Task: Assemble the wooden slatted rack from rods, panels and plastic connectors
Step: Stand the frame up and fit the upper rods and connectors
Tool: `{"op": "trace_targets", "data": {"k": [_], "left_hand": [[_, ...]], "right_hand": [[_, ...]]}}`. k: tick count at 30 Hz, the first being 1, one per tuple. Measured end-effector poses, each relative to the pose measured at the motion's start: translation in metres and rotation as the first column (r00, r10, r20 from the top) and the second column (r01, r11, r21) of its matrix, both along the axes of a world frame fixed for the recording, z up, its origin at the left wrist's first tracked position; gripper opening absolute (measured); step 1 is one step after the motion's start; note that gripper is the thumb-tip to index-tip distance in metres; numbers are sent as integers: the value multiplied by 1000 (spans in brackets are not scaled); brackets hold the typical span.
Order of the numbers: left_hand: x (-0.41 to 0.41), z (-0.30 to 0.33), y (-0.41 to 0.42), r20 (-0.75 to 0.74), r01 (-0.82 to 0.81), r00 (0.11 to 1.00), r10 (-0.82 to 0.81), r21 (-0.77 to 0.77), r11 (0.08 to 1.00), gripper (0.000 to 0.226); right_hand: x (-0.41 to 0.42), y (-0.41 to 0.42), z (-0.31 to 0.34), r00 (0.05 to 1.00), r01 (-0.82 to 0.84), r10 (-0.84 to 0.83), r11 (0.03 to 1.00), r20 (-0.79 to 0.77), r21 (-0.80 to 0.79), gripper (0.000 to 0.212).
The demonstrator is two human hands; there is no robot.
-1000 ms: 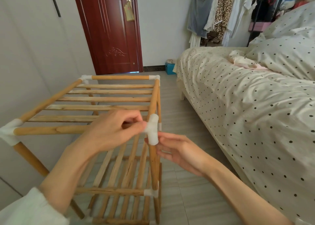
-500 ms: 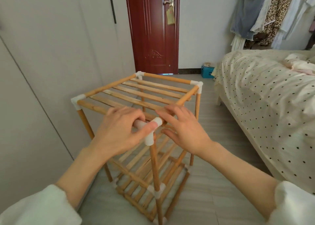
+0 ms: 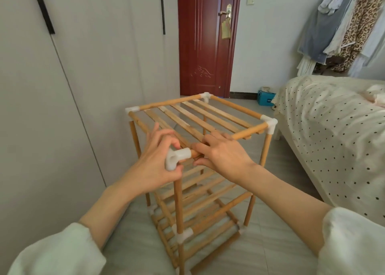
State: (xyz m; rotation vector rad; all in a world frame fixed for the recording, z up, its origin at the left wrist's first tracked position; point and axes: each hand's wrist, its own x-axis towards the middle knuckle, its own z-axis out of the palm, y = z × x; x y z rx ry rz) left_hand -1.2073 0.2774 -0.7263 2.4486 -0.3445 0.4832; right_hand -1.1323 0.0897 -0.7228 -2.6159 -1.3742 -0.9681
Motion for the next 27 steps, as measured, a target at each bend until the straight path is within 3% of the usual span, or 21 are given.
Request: {"op": "trace_targets", "data": {"k": [2,5,8,11,14,17,22,24,27], "left_hand": [[-5,3,15,-35,-10,999,8,-53,999,51],[-10,4,29,-52,-127,991,121,-127,984,73],[-14,-1,31,-112,-237,971,211,-317,918,83],[-14,-6,28,-260,-259,959,115,-631,731,75],[-15,-17,31,-238,-170,969,-67,-838,518,52],[-17,-23,28,-145,-49,973,-178,-888,457,35],[-13,-21,27,-64,25,964,-260,-945,326,46],[-12,-22,30,-59,38,959,-277,-942,332,54],[-12,-22,29,-67,20,968,-243,-941,338,47]], "right_hand": [[-6,15,3,1000,-2,2,1000,-14,-19,35],[-12,33,6,999,19,-21,999,-47,-33,39],[-22,47,14,997,24,-26,999,-68,-30,37],[-26,52,15,998,41,-42,999,-42,-34,38],[-29,57,13,994,99,-95,992,47,-75,36],[-22,53,6,999,37,-37,998,1,-52,32],[-12,45,10,993,-75,70,996,-100,-50,28],[-9,41,12,988,-106,100,994,-117,-39,30],[-5,36,12,987,-119,117,993,-113,-8,34]]}}
